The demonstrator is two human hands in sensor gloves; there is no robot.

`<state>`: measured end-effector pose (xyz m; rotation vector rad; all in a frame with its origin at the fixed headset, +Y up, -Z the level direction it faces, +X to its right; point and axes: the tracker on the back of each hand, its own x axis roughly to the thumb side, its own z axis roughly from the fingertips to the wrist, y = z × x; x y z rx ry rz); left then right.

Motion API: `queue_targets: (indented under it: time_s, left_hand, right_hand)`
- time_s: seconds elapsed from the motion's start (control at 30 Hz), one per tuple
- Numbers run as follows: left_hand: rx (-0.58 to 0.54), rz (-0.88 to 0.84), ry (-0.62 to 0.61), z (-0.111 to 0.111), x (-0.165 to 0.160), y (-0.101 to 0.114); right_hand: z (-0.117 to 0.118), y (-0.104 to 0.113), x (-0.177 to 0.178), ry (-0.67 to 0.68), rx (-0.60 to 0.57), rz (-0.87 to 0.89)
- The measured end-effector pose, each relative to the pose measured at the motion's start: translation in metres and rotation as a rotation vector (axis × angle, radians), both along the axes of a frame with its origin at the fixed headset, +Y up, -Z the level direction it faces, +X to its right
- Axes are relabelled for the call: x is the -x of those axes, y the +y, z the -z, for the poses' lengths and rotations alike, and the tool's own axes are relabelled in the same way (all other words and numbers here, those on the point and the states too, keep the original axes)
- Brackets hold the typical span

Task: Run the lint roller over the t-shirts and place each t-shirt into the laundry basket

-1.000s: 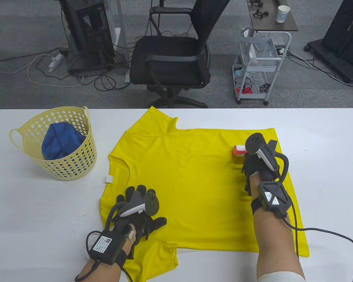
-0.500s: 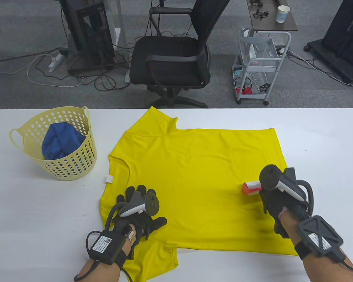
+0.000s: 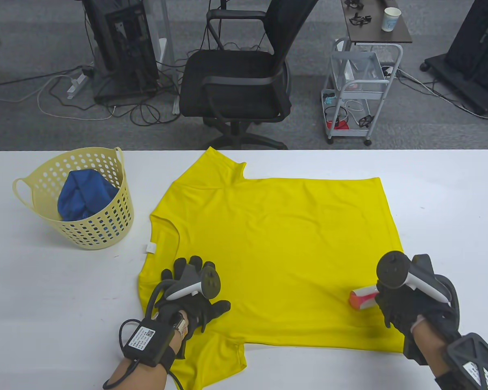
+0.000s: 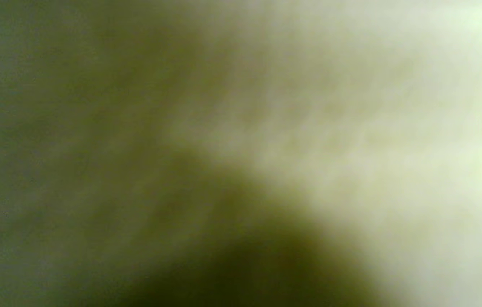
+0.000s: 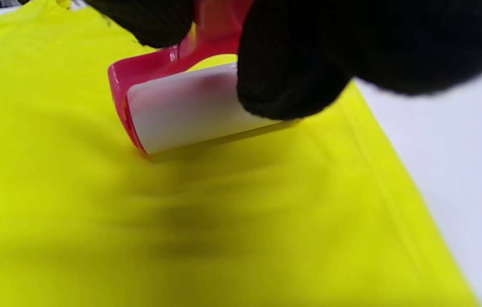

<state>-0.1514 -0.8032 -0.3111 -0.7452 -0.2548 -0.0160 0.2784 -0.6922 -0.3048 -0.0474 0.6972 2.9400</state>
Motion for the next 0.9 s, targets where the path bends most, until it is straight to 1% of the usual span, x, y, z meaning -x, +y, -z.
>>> queue_targets:
  time_s: [0.13, 0.23, 0.33, 0.47, 0.57, 0.67, 0.8, 0.9]
  left_hand:
    - [0.002, -0.001, 0.0, 0.0, 0.001, 0.001]
    - [0.002, -0.001, 0.0, 0.0, 0.0, 0.001]
    - [0.002, 0.0, 0.0, 0.0, 0.0, 0.001]
    - [0.003, -0.001, 0.0, -0.001, 0.0, 0.001]
    - [0.005, -0.002, 0.0, -0.001, 0.0, 0.001]
    - [0.005, -0.004, 0.0, -0.001, -0.001, 0.0]
    - [0.006, -0.004, -0.001, -0.001, -0.001, 0.0]
    - [0.006, -0.005, -0.001, -0.001, -0.001, 0.0]
  right_hand:
    - [0.052, -0.007, 0.017, -0.054, -0.096, 0.037]
    - [0.092, -0.013, 0.031, -0.122, -0.163, 0.049]
    - [0.12, -0.015, 0.042, -0.193, -0.183, 0.052]
    - [0.141, -0.016, 0.049, -0.244, -0.192, 0.032]
    - [0.144, -0.019, 0.05, -0.263, -0.221, 0.05]
    - [0.138, -0.02, 0.046, -0.225, -0.211, 0.049]
    - [0.121, -0.016, 0.037, -0.172, -0.156, 0.068]
    - [0.097, -0.011, 0.029, -0.121, -0.095, 0.064]
